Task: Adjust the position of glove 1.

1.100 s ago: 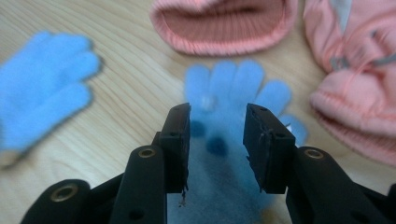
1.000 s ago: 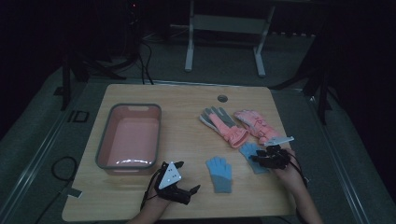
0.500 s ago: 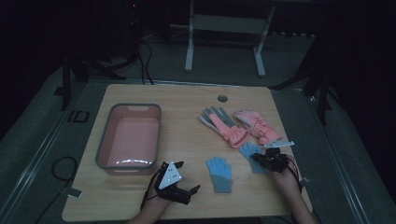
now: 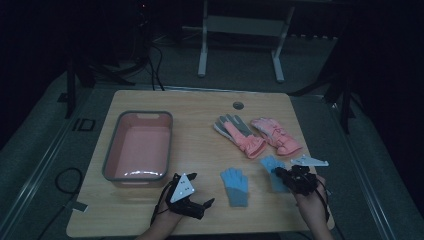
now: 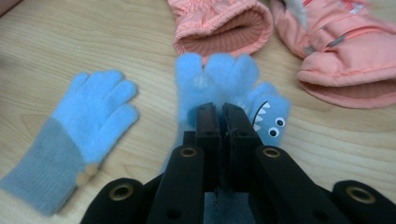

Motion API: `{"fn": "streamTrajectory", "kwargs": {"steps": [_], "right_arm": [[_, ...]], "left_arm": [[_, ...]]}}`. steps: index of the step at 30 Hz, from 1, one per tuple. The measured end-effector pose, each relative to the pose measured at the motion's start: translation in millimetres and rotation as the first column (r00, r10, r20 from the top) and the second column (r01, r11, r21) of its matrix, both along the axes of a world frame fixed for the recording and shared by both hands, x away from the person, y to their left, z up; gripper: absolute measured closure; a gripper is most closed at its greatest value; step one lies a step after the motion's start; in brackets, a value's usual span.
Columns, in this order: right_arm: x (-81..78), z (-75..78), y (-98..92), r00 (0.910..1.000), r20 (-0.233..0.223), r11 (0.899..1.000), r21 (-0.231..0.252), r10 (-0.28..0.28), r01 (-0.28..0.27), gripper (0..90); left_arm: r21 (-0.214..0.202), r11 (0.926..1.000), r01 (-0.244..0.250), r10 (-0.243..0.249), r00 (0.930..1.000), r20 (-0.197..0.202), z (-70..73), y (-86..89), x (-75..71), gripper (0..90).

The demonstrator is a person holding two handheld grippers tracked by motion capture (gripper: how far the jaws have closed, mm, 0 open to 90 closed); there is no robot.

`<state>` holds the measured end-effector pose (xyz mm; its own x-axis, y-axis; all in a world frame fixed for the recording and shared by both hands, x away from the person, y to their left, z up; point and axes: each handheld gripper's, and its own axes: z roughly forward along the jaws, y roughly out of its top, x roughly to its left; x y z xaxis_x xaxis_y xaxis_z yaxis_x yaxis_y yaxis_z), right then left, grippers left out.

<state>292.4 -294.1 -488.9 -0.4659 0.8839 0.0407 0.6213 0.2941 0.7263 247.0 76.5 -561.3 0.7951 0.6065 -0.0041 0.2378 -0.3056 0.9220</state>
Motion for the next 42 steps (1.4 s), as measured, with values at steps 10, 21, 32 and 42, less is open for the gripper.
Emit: {"fn": "streamTrajectory", "kwargs": {"steps": [10,21,32,42], "right_arm": [[-20.1,-25.0,16.9,0.9983,-0.051,0.998,0.045,-0.029,0.031,85.7],[-18.6,-52.7,31.9,0.9961,-0.083,0.999,-0.039,-0.028,0.025,82.7],[-14.3,-41.2,19.2,0.9936,-0.067,0.996,-0.018,0.092,-0.093,69.6],[0.7,-31.3,6.9,0.9469,-0.081,0.946,-0.07,0.311,-0.317,61.4]], "left_arm": [[0.006,1.0,0.002,-0.002,1.0,0.005,0.1,-0.4,-0.5,0.0],[0.004,1.0,0.004,-0.004,1.0,0.003,0.0,-0.3,-0.3,0.0],[0.002,1.0,0.005,-0.005,1.0,0.0,0.0,-0.2,0.0,0.0],[-0.002,1.0,0.002,-0.002,1.0,-0.004,0.0,-0.2,0.4,0.0]]}}
